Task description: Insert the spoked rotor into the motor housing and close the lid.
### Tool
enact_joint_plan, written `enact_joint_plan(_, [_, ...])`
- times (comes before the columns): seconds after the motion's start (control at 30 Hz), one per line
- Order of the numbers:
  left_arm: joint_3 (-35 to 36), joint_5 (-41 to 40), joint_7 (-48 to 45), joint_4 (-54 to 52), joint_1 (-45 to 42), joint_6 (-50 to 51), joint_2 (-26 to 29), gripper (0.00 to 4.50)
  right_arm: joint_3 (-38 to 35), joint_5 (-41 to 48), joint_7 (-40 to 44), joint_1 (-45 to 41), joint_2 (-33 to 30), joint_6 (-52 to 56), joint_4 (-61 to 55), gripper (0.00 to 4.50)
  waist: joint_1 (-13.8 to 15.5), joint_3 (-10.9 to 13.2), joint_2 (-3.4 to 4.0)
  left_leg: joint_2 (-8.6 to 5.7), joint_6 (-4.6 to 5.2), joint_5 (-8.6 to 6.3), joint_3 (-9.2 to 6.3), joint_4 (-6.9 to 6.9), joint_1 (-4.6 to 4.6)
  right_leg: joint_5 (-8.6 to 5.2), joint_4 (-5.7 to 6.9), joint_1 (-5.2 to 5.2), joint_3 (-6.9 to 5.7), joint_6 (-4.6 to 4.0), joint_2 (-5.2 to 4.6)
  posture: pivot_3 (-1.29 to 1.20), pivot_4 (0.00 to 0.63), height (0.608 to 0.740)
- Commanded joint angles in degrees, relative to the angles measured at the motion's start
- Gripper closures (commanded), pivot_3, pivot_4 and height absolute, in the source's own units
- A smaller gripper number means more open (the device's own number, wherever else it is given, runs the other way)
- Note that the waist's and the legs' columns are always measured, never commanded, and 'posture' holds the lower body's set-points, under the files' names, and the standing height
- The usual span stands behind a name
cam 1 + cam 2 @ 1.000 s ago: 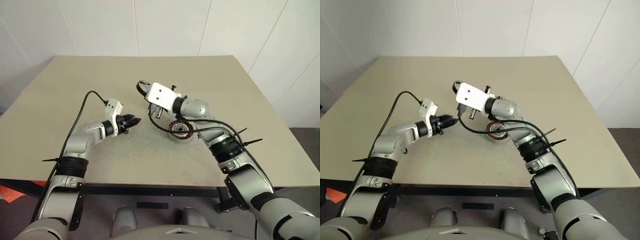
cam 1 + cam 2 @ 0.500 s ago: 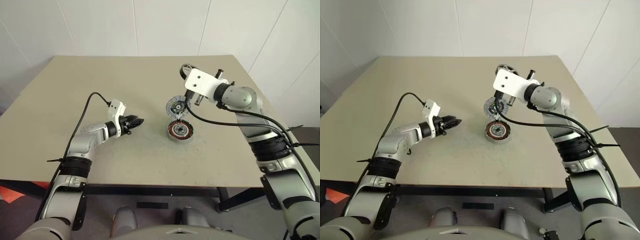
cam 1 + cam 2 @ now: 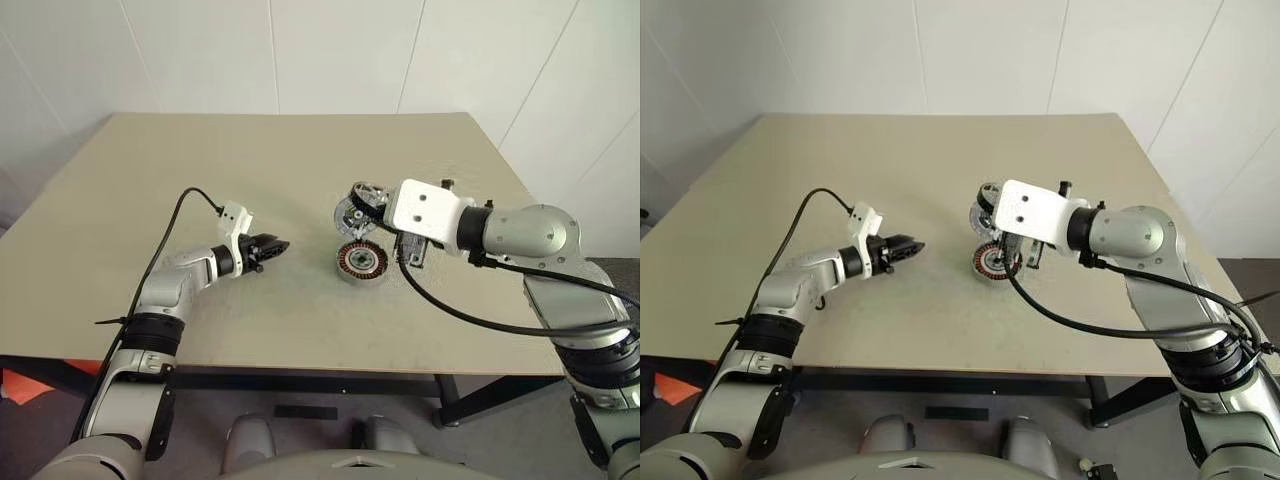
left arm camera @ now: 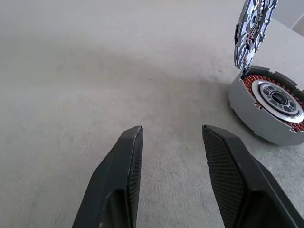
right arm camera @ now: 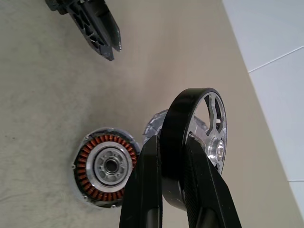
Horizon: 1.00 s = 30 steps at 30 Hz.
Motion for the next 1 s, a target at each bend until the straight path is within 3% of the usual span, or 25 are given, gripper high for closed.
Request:
enact_joint_plan(0.03, [0.1,0.0,-0.7,-0.3,-2.1,-0.6,0.5,2.38,1.2,0.2,-1.8,0.3,0.5,1.3,-1.0,4.22,0.2,0.0,0.01,0.00,-0.01,0.01,0.00,0.00,0.00,0.00,0.01,0.00,0.00,0.00,0.00,0.00,0.000,0.740])
enact_joint_plan(0.47, [0.3,-0.1,-0.9,-1.5,-1.5,0.2,1.7,2.38,7.5,-3.3,-6.0,2.5,0.7,-0.1,4.8,4.22,0.3,0.0,0.01,-0.01,-0.03,0.01,0.00,0.00,-0.02,0.00,0.02,-0.01,0.00,0.00,-0.01,0.00,0.000,0.740])
enact_joint_plan(1.0, [0.6,-0.4,-0.5,-3.5,-0.7,1.6,2.5,2.38,9.5,-5.3,-8.6,3.8,2.5,-4.3,11.2,4.22,0.3,0.0,0.01,-0.01,-0.02,0.01,0.00,0.00,-0.04,0.00,0.01,-0.01,-0.01,0.01,-0.01,0.00,0.000,0.740])
